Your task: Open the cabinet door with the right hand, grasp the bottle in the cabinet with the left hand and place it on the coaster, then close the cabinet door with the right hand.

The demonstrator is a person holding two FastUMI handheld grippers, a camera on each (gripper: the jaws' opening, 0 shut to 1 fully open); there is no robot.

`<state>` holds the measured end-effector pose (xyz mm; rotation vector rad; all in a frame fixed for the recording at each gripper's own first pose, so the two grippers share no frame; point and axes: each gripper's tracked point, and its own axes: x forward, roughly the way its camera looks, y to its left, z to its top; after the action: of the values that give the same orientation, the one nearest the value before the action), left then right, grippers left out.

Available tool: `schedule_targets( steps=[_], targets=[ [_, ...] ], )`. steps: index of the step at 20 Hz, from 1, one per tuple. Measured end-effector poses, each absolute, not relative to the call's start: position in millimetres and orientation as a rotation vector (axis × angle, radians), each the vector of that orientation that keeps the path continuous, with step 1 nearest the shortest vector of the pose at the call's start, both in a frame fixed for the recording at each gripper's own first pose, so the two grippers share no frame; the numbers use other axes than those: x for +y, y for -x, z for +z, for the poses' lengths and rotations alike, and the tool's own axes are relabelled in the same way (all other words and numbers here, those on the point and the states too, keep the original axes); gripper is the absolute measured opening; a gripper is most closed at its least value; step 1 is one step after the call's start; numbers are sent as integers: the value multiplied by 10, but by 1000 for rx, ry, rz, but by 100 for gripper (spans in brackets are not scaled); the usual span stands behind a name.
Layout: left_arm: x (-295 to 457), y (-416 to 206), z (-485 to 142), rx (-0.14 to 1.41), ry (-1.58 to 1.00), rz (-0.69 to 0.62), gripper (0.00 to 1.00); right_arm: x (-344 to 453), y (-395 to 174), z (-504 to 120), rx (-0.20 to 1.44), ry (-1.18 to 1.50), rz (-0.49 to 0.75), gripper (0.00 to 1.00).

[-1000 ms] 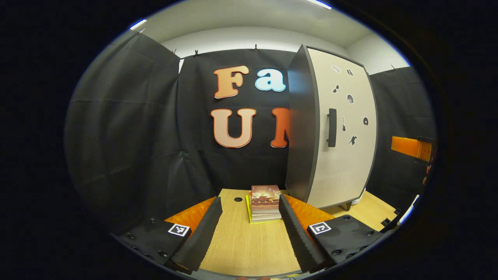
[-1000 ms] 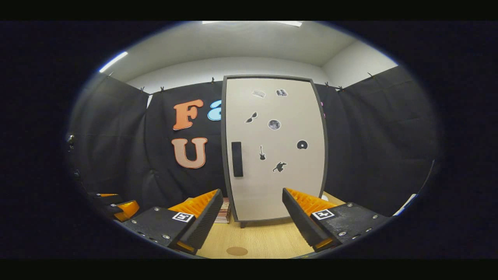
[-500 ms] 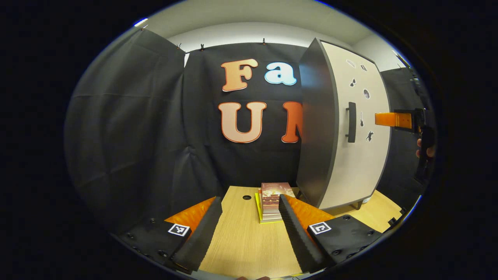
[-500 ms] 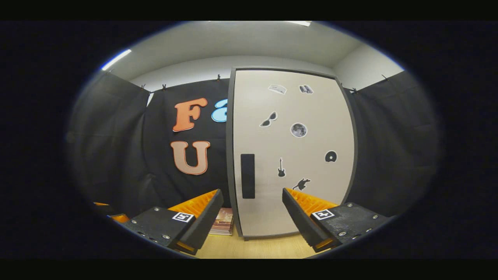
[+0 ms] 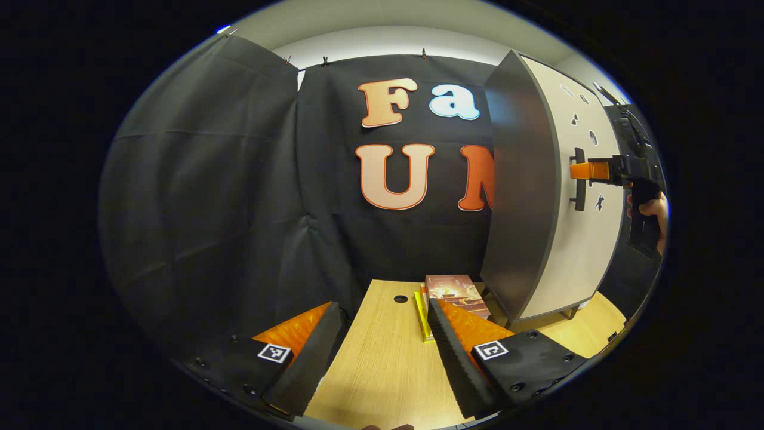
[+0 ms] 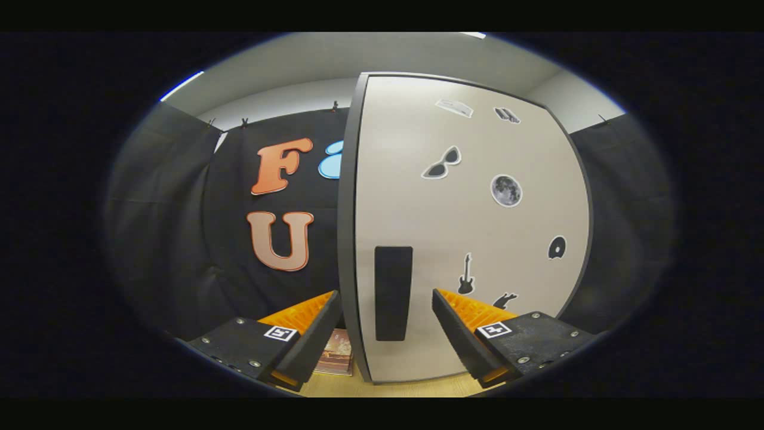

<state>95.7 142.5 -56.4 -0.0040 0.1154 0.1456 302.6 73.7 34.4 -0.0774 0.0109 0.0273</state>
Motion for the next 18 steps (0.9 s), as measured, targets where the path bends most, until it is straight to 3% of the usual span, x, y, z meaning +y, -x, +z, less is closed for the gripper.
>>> schedule_targets(
  steps=[1, 2, 3, 6, 9, 11, 18],
  targets=[
    [1488, -978, -608, 122, 3, 154, 95, 738, -3076, 312, 17, 70, 24, 93],
    [1552, -992, -633, 127, 4, 161, 95, 729, -3105, 331, 8, 64, 11, 86],
    [1598, -1004, -653, 134, 5, 166, 95, 710, -3133, 369, -14, 66, 0, 90],
    [1731, -1046, -737, 155, 5, 187, 95, 675, -3210, 323, 10, 69, -10, 82],
    [1781, -1063, -767, 158, 4, 190, 95, 645, -3214, 305, 18, 71, -19, 64],
    [1772, -1055, -783, 163, -1, 185, 96, 675, -3179, 301, 11, 65, -14, 37],
    [1613, -960, -774, 158, -13, 164, 95, 662, -3069, 297, 16, 67, 3, 34]
  ],
)
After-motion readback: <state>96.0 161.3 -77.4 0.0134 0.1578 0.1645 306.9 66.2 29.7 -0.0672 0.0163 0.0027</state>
